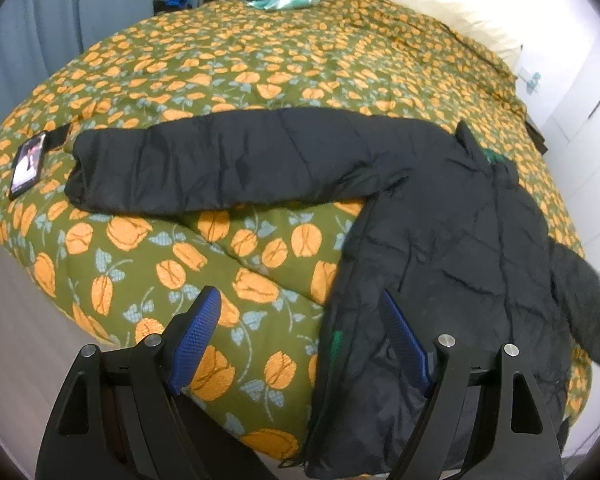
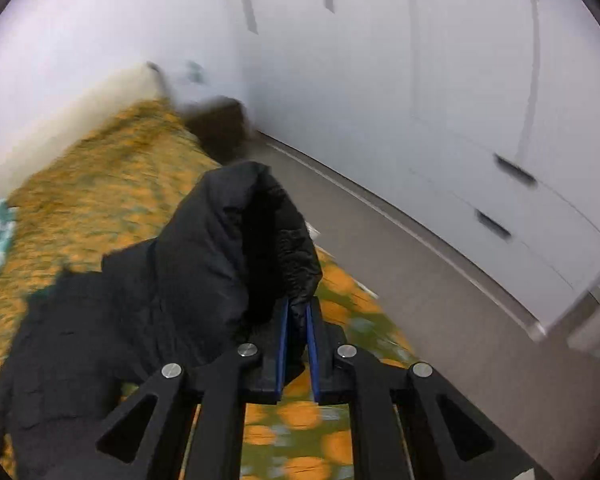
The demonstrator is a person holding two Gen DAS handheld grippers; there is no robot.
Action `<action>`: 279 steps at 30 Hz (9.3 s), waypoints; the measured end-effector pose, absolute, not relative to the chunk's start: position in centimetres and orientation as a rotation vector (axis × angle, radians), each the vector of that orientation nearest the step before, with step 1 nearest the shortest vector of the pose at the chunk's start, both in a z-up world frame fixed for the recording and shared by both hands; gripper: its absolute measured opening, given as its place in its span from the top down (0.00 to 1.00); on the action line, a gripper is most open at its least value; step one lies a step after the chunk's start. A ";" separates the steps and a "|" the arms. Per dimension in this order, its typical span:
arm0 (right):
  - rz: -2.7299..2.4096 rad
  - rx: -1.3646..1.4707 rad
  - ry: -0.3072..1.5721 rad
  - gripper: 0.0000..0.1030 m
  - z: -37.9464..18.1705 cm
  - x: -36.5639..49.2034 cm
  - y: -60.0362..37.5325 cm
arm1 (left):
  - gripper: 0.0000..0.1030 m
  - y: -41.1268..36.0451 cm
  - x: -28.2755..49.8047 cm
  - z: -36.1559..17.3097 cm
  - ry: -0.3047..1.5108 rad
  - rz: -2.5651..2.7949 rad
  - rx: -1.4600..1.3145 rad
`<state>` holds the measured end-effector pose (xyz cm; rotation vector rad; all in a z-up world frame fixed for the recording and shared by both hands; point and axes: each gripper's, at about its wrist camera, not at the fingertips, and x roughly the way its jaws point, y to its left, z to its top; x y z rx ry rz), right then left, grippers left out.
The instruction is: Fold large clothes
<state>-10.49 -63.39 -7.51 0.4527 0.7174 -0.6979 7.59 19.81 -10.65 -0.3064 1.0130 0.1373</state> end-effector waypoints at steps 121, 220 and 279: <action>-0.478 0.729 0.676 0.35 -17.3 -11.0 -54.2 | 0.03 6.6 2.9 -7.4 0.884 -0.121 -0.036; 0.091 0.083 0.766 0.20 -10.3 13.4 -33.5 | 0.92 5.3 32.5 -13.4 1.020 -0.077 0.045; 0.125 -0.017 0.879 0.19 -14.4 14.1 -25.4 | 0.18 9.1 18.7 -15.9 1.012 -0.098 -0.048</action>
